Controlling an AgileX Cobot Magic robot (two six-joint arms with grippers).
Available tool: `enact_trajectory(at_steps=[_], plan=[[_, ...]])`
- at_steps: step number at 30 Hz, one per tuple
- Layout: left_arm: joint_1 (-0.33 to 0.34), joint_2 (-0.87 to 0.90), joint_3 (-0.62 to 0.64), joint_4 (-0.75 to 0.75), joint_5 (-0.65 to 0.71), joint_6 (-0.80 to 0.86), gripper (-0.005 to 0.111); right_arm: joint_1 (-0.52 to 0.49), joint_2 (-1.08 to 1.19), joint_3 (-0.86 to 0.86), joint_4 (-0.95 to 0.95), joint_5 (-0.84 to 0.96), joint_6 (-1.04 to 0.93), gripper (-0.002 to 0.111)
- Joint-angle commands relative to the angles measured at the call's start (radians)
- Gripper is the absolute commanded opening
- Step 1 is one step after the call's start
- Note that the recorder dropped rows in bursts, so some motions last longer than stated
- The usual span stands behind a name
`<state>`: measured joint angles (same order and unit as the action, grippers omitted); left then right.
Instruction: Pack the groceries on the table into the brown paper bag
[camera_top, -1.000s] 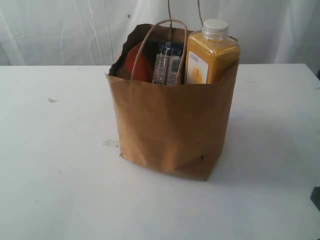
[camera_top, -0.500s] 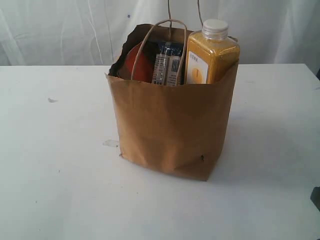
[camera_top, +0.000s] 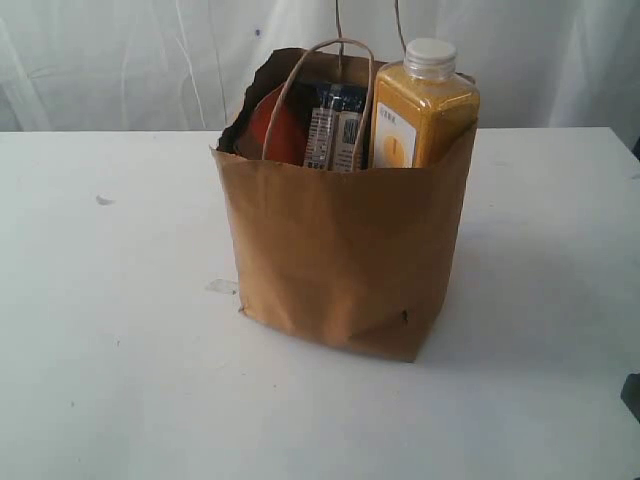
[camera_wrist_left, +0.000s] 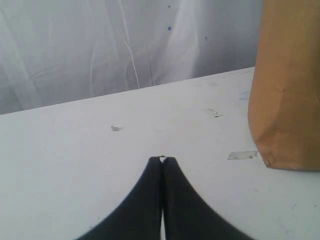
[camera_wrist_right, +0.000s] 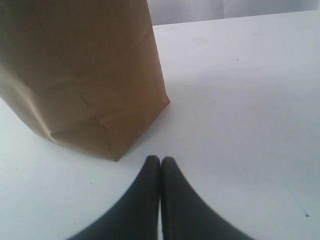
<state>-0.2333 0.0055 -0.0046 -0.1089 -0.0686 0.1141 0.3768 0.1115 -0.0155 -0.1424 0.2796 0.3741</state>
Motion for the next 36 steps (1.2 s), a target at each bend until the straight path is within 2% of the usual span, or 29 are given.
enact_trajectory(at_steps=[1,14,18,24,32,36], plan=[[0.003,-0.005,0.005,-0.009,0.0,-0.005,0.0,-0.007,-0.004,0.004,-0.01,-0.004,0.002,0.0],[0.003,-0.005,0.005,-0.009,0.0,-0.005,0.0,-0.007,-0.004,0.004,-0.01,-0.004,0.002,0.0],[0.003,-0.005,0.005,-0.009,0.0,-0.005,0.0,-0.08,0.043,0.004,-0.022,-0.007,-0.012,0.0],[0.003,-0.005,0.005,-0.009,0.0,-0.005,0.0,-0.082,0.003,0.005,-0.04,0.001,-0.019,0.0],[0.003,-0.005,0.005,-0.009,0.0,-0.007,0.0,-0.086,-0.11,0.005,0.079,0.003,-0.287,0.0],[0.003,-0.005,0.005,-0.009,0.0,-0.007,0.0,-0.124,-0.112,0.005,0.101,0.003,-0.327,0.0]])
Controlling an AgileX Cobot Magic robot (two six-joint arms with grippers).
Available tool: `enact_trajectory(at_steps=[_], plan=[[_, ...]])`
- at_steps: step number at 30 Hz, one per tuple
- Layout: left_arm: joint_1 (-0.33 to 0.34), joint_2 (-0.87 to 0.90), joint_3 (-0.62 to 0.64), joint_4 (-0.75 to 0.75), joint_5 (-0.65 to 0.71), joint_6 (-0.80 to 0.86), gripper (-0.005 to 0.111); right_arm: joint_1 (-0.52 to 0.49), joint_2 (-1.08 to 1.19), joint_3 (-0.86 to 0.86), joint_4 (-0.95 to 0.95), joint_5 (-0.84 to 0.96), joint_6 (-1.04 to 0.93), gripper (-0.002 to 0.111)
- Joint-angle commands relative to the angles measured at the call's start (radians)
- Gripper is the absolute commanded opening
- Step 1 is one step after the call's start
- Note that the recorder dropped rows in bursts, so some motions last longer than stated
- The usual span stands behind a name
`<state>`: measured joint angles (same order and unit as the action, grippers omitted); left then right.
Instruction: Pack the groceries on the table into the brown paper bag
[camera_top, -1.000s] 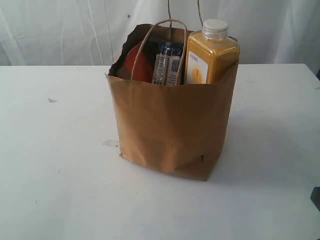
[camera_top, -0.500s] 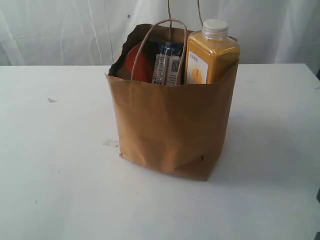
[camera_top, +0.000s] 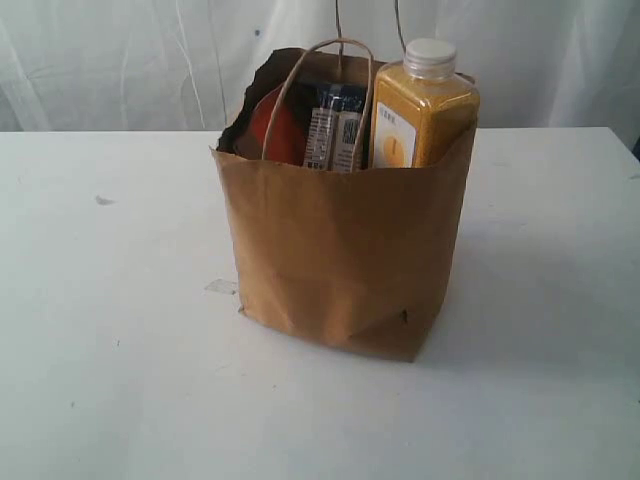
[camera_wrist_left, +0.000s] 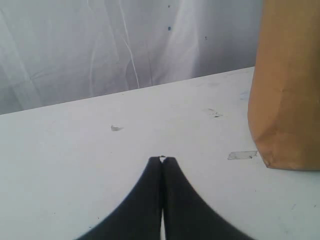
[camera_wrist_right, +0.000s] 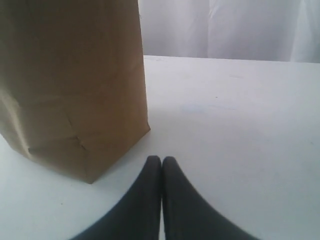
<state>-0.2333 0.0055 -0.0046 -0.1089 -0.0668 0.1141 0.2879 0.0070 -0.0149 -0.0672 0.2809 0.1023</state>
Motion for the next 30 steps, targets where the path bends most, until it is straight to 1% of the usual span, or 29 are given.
enact_trajectory(at_steps=[1,11,30], plan=[[0.003,-0.005,0.005,-0.009,-0.002,-0.007,0.0,-0.043,-0.007,0.004,0.026,0.002,-0.063,0.0],[0.003,-0.005,0.005,-0.009,-0.002,-0.007,0.0,-0.12,-0.007,0.004,0.047,0.002,-0.102,0.0],[0.003,-0.005,0.005,-0.009,-0.002,-0.005,0.0,-0.12,-0.007,0.004,0.049,0.002,-0.102,0.0]])
